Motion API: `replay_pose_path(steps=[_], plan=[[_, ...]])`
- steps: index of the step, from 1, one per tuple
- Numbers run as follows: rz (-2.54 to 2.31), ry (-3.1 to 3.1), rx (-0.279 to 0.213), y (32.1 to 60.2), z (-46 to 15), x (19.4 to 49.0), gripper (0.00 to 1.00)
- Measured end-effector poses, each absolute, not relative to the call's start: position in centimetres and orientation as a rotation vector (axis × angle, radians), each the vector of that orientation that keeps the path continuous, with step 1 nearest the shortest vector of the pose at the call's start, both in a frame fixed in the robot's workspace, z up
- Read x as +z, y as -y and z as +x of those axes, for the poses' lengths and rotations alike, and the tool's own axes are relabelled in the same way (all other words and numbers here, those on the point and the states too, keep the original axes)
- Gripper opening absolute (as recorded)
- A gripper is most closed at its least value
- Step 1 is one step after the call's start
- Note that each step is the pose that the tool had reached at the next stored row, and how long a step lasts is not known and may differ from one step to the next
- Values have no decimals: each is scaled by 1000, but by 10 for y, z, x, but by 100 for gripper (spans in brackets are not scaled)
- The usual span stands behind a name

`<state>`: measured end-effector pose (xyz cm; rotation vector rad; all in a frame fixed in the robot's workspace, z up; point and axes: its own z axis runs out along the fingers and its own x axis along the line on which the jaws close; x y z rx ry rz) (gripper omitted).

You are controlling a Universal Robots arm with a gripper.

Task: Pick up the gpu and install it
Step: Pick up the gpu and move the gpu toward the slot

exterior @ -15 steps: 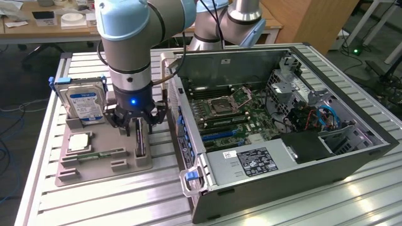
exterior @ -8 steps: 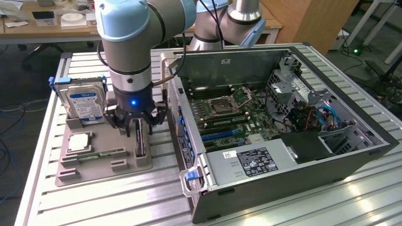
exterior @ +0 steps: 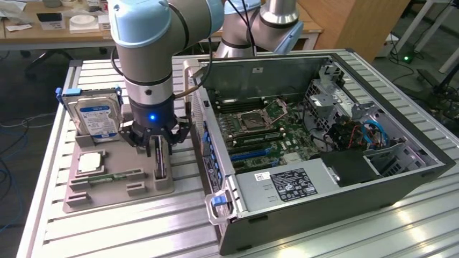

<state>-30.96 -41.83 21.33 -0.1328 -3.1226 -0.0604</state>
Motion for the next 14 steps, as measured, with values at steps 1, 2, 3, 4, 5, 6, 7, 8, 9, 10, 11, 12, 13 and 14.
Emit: replay_pose_path(steps=[1,2,3,4,5,6,7,8,9,10,11,12,13,14], plan=[[-133,3123,-60,418,-310,213,52],[-133,3123,-60,418,-310,213,51],[-133,3123,-61,418,-310,213,51],[-133,3123,-61,418,-310,213,43],[-133,3123,-61,418,-310,213,43],[-133,3123,-61,418,-310,213,43],[-133,3123,-61,418,-310,213,42],[-133,3123,-61,418,-310,213,42],[-133,3123,-60,418,-310,213,35],[-133,3123,-61,418,-310,213,35],[-133,3123,-60,419,-310,213,35],[-133,3123,-61,419,-310,213,35],[-133,3122,-60,419,-310,213,33],[-133,3123,-60,419,-310,213,33]])
